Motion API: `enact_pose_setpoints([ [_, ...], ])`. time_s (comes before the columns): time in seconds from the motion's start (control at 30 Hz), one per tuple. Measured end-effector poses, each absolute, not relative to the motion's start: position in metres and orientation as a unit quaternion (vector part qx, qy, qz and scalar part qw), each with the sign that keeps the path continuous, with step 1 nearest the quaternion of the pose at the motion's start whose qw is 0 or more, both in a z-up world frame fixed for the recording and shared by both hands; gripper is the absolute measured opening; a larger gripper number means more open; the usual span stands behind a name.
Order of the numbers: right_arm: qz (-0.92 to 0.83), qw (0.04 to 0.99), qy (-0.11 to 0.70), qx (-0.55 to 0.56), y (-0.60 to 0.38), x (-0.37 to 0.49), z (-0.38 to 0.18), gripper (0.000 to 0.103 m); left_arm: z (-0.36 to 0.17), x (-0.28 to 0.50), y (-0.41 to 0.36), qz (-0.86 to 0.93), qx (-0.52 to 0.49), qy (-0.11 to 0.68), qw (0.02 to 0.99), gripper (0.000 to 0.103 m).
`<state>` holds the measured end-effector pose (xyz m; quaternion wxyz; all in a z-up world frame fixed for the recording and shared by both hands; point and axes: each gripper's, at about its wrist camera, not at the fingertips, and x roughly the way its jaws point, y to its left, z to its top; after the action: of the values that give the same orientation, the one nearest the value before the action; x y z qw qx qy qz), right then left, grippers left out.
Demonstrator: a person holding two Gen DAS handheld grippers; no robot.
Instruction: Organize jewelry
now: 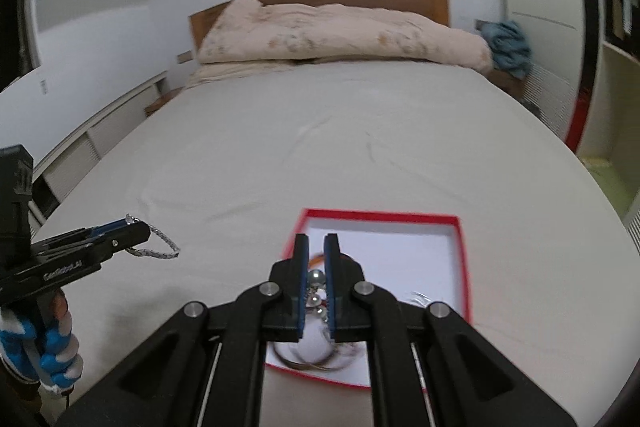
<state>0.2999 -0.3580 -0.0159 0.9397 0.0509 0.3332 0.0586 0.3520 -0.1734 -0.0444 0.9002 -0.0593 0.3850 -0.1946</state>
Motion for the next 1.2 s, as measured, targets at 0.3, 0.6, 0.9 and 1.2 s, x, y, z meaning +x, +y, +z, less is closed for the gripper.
enact_pose_setpoints([
  [0.3, 0.011, 0.929, 0.363, 0.079, -0.417, 0.306, -0.074, 0.007, -0.092, 0.365, -0.270, -0.258, -0.005, 0.426, 0.867, 0.029],
  [0.6, -0.002, 0.915, 0.393, 0.092, -0.440, 0.298, -0.116, 0.008, -0.135, 0.365, -0.292, -0.245, 0.035, 0.455, 0.856, 0.030],
  [0.9, -0.010, 0.912, 0.399, 0.097, -0.444, 0.291, -0.117, 0.021, -0.136, 0.365, -0.288, -0.243, 0.035, 0.460, 0.854, 0.036],
  [1.2, -0.022, 0.917, 0.388, 0.089, -0.438, 0.271, -0.085, 0.029, -0.104, 0.344, -0.276, -0.240, 0.025, 0.438, 0.866, 0.055],
])
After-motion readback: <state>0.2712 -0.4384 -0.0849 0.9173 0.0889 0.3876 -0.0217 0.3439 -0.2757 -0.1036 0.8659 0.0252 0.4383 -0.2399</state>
